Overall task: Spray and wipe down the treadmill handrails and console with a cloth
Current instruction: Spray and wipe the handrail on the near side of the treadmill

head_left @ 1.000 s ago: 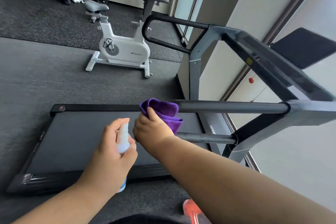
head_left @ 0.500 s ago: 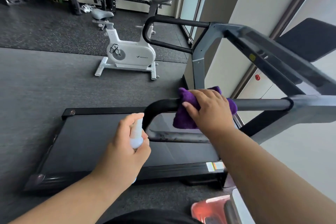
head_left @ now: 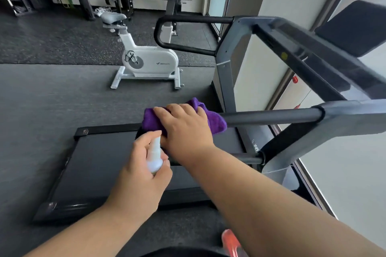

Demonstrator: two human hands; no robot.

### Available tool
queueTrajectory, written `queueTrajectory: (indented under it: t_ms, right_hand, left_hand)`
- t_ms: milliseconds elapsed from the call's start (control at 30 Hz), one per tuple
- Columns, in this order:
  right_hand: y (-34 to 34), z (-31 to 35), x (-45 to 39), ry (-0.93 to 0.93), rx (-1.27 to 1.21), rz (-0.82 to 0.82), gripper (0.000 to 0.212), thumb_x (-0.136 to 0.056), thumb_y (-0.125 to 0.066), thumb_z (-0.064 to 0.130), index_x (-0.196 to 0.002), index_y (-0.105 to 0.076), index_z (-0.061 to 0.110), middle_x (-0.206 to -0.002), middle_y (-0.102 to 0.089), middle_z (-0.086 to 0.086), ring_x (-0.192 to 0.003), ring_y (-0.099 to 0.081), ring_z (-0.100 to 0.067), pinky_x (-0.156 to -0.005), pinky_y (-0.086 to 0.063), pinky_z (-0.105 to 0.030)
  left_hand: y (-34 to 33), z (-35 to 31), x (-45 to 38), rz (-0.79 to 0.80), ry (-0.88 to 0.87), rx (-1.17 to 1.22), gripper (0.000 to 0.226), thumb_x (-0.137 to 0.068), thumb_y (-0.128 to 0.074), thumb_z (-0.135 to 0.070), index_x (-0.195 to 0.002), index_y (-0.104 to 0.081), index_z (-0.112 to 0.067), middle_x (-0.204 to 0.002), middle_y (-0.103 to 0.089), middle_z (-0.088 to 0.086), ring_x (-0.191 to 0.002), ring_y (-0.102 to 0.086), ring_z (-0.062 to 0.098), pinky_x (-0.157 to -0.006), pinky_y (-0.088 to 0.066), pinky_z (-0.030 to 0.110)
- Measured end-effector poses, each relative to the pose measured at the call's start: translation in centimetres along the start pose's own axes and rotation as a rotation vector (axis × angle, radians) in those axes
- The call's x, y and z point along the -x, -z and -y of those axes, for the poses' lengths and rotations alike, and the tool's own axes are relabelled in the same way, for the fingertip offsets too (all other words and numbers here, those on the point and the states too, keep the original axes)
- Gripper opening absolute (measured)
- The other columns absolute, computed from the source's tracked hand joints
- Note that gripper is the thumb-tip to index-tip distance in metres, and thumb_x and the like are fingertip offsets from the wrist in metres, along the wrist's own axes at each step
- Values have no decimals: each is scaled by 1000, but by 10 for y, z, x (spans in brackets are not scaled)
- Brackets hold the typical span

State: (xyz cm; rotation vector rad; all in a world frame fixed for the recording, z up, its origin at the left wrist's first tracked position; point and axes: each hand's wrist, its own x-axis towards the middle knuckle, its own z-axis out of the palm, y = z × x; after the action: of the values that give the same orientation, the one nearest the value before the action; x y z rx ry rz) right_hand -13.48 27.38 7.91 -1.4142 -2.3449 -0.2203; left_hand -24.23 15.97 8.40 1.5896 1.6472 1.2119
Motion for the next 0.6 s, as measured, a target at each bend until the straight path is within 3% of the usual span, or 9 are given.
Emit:
queueTrajectory:
  t_ms: [67, 133, 233, 467, 600]
  right_hand:
    - [6, -24, 6, 49, -1, 20, 66, -84, -29, 62, -136, -54, 30, -122, -62, 2, -112, -54, -27, -90, -39, -46]
    - [9, -52, 13, 28, -8, 12, 61, -86, -38, 62, -133, -56, 29, -119, -63, 2, -109, -56, -28, -89, -43, -47]
    - [20, -99, 30, -61, -24, -61, 55, -86, -44, 61, -126, -62, 29, -114, -66, 4, -106, -59, -26, -90, -46, -47]
    - [61, -237, 78, -266, 22, -129, 45, -89, -45, 60, -119, -65, 34, -116, -67, 10, -113, -58, -23, -102, -40, -46]
    - [66, -251, 81, -331, 24, -128, 41, -90, -43, 58, -113, -67, 33, -112, -68, 9, -111, -57, -24, -102, -37, -47]
  left_hand:
    - [-15, -11, -3, 15, -15, 13, 70, -84, -63, -6, -106, -35, -66, -96, -62, -17, -84, -61, 8, -57, -48, 16]
    - [-32, -24, -5, 33, -41, 15, 72, -84, -64, -7, -105, -34, -69, -97, -61, -18, -87, -60, 6, -62, -45, 16]
    - [-59, -41, -6, 79, -73, 9, 73, -85, -64, -7, -105, -34, -70, -95, -61, -18, -83, -60, 7, -60, -44, 10]
    - [-109, -70, 0, 134, -103, -21, 71, -85, -62, -12, -108, -30, -70, -96, -61, -17, -86, -59, 9, -64, -42, 10]
    - [-125, -77, 4, 104, -93, -39, 69, -84, -62, -12, -109, -31, -68, -97, -62, -16, -86, -59, 11, -65, -44, 15]
